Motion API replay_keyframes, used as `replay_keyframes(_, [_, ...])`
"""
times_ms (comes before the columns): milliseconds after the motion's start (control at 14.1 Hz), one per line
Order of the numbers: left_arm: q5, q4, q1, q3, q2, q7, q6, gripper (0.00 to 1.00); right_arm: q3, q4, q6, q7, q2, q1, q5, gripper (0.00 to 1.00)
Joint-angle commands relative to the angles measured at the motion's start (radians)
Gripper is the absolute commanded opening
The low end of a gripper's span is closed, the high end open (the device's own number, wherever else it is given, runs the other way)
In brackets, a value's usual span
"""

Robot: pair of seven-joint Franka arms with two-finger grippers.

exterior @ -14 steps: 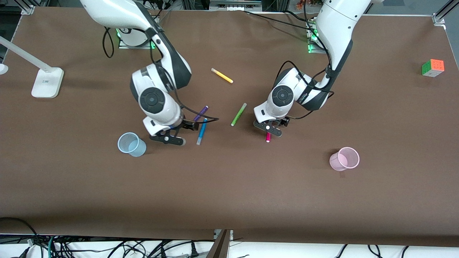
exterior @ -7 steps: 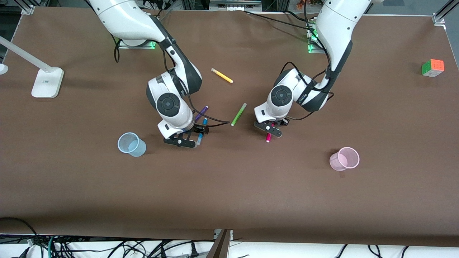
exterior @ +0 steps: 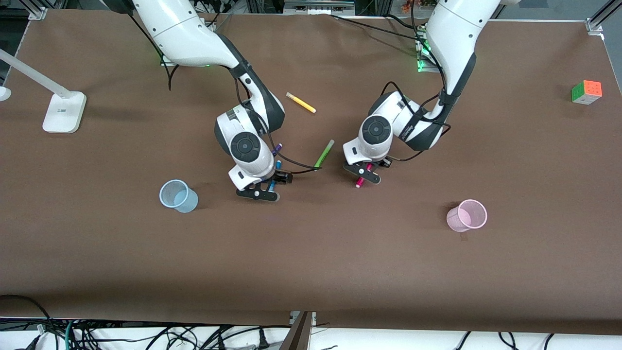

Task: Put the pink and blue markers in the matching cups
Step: 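Grasp the pink marker with the left gripper while the right gripper grasps blue, then carry the pink marker with the left gripper toward the pink cup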

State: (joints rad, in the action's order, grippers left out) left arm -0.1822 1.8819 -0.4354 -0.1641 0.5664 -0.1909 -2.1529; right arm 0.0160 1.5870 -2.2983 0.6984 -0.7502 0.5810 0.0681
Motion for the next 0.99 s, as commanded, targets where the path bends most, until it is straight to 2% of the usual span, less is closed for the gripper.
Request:
replay_keyframes(0, [-0.071,-0.076,-0.014,0.008,-0.026,0.002,0.195,0.05,-0.007,-0.024,-0.03,0.009,-0.02,0.007,0.013,0.98])
replay_keyframes(213, [-0.247,-0.118,-0.019,0.008,-0.026,0.141,0.361,0.05,-0.007,-0.019,-0.033,0.009,-0.02,0.007,0.013,0.94])
replay_keyframes(426, [-0.289,-0.157,-0.009,0.017,-0.04,0.289,0.477,0.05,-0.007,-0.019,-0.035,0.009,-0.029,0.007,0.013,0.91])
replay_keyframes(710, [-0.474,-0.248,0.006,0.034,-0.034,0.549,0.683,0.0,-0.007,-0.019,-0.035,0.01,-0.041,0.01,0.013,0.91])
replay_keyframes(781, [-0.508,-0.265,0.029,0.037,-0.031,0.63,0.7,0.0,-0.007,-0.019,-0.035,0.01,-0.041,0.011,0.013,0.84])
replay_keyframes(923, [-0.551,-0.286,0.084,0.037,-0.029,0.778,0.702,0.0,-0.007,-0.019,-0.035,0.003,-0.041,0.011,0.007,0.39])
